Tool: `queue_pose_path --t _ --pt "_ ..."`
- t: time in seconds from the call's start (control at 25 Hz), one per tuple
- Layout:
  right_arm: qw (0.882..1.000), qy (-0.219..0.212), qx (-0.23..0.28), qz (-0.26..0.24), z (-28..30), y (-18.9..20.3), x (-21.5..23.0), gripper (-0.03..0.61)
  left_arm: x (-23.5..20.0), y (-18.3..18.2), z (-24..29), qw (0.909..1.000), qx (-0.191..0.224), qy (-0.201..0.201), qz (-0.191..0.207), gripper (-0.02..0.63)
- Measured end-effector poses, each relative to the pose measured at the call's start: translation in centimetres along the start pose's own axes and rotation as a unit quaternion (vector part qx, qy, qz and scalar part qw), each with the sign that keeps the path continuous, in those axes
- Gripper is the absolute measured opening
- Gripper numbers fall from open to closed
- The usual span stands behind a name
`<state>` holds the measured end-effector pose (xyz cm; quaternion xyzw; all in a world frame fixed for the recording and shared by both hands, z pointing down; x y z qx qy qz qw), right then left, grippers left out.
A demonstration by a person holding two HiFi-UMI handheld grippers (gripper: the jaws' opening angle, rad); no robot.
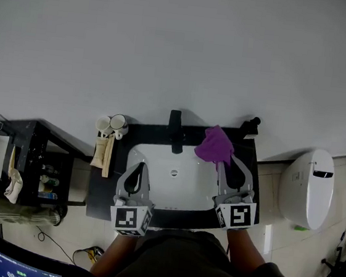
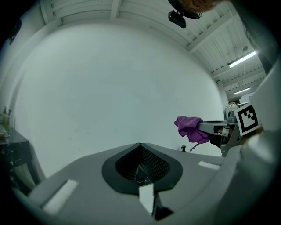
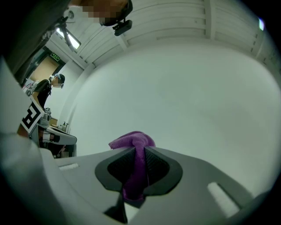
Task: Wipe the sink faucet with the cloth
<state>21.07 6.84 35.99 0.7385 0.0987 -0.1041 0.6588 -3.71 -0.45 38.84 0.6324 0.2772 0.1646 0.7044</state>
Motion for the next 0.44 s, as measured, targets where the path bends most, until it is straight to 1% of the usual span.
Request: queue_pose_path --t 0.16,0.44 --pt "1.0 -0.002 0.004 0.0 0.08 -0.2 -0.07 0.058 0.29 -0.5 0.04 0.9999 0.005 0.002 0.015 0.017" --pt "1.0 -0.007 0.007 -0.003 -0.27 -0.1 -0.6 0.058 0.36 -0.33 -0.17 0.9998 0.006 0.004 0.018 0.017"
Point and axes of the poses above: the fingertips, and each gripper's own axes: z forward along the fingers, x to its right, y out of its underside, the point moved 6 cm from there along -z, backward along the fingers, and after that the axes turned 8 degrees about -z, right-handed, at the moved point
